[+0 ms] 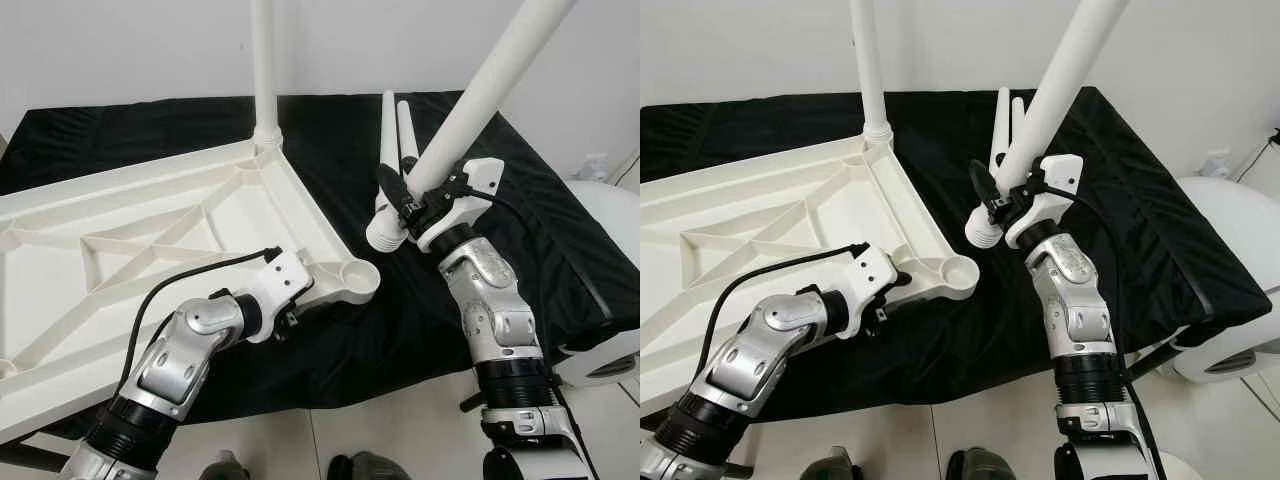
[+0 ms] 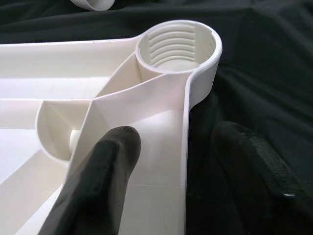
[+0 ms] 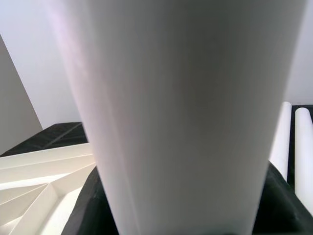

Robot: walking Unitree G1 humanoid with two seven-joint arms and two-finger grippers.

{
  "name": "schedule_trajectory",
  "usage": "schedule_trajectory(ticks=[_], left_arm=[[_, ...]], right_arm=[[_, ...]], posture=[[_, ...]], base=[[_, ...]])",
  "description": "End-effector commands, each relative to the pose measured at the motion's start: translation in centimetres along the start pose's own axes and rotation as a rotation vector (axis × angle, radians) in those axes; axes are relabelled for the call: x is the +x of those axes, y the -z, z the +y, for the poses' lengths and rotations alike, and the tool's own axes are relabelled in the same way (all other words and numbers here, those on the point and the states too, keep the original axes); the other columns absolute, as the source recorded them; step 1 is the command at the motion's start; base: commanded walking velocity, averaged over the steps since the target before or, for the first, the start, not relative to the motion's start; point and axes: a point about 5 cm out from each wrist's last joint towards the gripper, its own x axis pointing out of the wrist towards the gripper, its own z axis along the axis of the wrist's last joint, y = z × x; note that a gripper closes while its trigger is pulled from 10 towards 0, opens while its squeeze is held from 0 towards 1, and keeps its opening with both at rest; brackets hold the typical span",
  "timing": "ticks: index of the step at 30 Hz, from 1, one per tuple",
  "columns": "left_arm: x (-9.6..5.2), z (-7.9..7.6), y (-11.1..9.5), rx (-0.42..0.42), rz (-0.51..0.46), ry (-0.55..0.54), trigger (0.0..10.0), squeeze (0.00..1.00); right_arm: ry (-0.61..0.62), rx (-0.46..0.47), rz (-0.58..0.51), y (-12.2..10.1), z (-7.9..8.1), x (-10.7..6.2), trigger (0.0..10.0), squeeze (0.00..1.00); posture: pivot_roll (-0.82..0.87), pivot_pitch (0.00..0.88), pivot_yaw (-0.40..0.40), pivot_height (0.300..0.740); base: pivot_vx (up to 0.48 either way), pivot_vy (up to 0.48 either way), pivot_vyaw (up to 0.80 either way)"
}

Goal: Building children table

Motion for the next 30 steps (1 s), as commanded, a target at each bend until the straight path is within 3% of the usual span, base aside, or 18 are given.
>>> schedule_trajectory(ticks=[1, 6, 18, 23, 30], left_arm=[[-0.1, 0.6, 1.8, -0.019, 0.095, -0.101, 10.0, 0.00], [-0.1, 0.2, 2.3, 0.025, 0.170, -0.058, 10.0, 0.00], [-0.2, -0.4, 1.3, 0.041, 0.181, 0.014, 10.0, 0.00], [-0.9, -1.9, 1.0, 0.103, 0.177, 0.143, 10.0, 0.00], [-1.2, -2.3, 1.0, 0.067, 0.175, 0.177, 10.0, 0.00]], right_arm=[[0.012, -0.028, -0.023, -0.6, -0.4, -0.1, 10.0, 0.00], [0.024, -0.044, -0.024, -0.8, -0.8, -0.2, 10.0, 0.00], [0.031, -0.050, -0.025, -0.8, -0.8, -0.2, 10.0, 0.00], [0.038, -0.057, -0.025, -0.8, -1.1, -0.2, 10.0, 0.00], [0.040, -0.056, -0.025, -0.7, -1.1, -0.2, 10.0, 0.00]], posture=[[0.01, 0.022, -0.032, 0.740], [0.01, 0.024, -0.029, 0.740], [0.02, 0.028, -0.024, 0.740], [0.02, 0.025, -0.022, 0.740], [0.03, 0.026, -0.023, 0.740]], base=[[0.000, 0.000, 0.00], [0.000, 0.000, 0.00], [0.000, 0.000, 0.00], [0.000, 0.000, 0.00], [0.000, 0.000, 0.00]])
